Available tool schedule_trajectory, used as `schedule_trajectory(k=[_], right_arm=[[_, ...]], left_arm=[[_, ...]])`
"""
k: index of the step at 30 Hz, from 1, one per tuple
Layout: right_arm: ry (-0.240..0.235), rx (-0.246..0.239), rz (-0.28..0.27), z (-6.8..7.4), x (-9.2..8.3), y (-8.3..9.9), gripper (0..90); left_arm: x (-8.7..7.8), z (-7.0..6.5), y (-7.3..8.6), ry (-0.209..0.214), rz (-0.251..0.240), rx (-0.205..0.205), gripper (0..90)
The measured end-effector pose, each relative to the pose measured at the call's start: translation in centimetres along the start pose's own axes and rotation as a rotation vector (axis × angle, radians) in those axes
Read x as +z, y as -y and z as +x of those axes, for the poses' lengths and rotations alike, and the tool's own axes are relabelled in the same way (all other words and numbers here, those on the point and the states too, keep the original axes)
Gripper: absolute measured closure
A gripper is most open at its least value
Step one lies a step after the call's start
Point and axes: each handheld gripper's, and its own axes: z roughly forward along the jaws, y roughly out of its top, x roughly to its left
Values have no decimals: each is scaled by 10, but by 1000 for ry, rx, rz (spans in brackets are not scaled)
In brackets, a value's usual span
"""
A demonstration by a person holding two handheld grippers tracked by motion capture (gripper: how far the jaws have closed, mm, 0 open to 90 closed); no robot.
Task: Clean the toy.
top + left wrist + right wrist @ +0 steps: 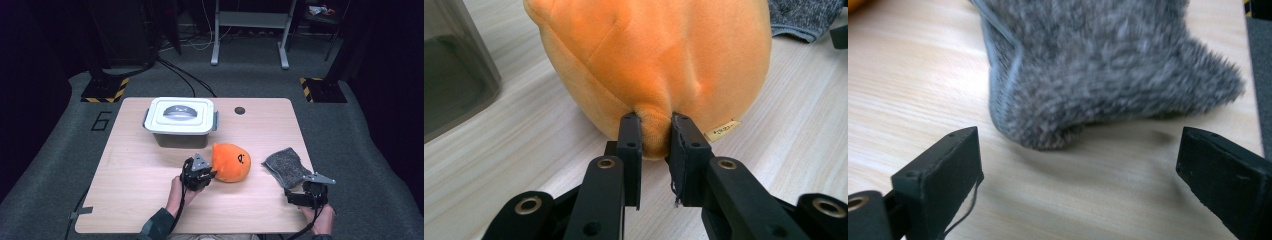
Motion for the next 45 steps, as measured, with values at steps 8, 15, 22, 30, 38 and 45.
schedule_trajectory(k=[8,15,22,30,38,45], right_arm=[[-12,-67,-18,7,-13,-29,46],[-11,-84,-1,6,-4,-55,60],[-15,-70,52,1,19,-75,64],[-7,-59,130,-3,49,-85,109],[3,-58,169,-5,58,-79,286],[-2,-62,136,-6,54,-77,555]], left_arm=[[0,-2,2,-2,-15,-11,767],[0,-2,2,-1,-17,-3,767],[0,-1,3,2,-9,4,766],[0,0,4,4,-8,2,763],[0,1,2,14,0,17,763],[0,-1,-1,17,-1,32,763]])
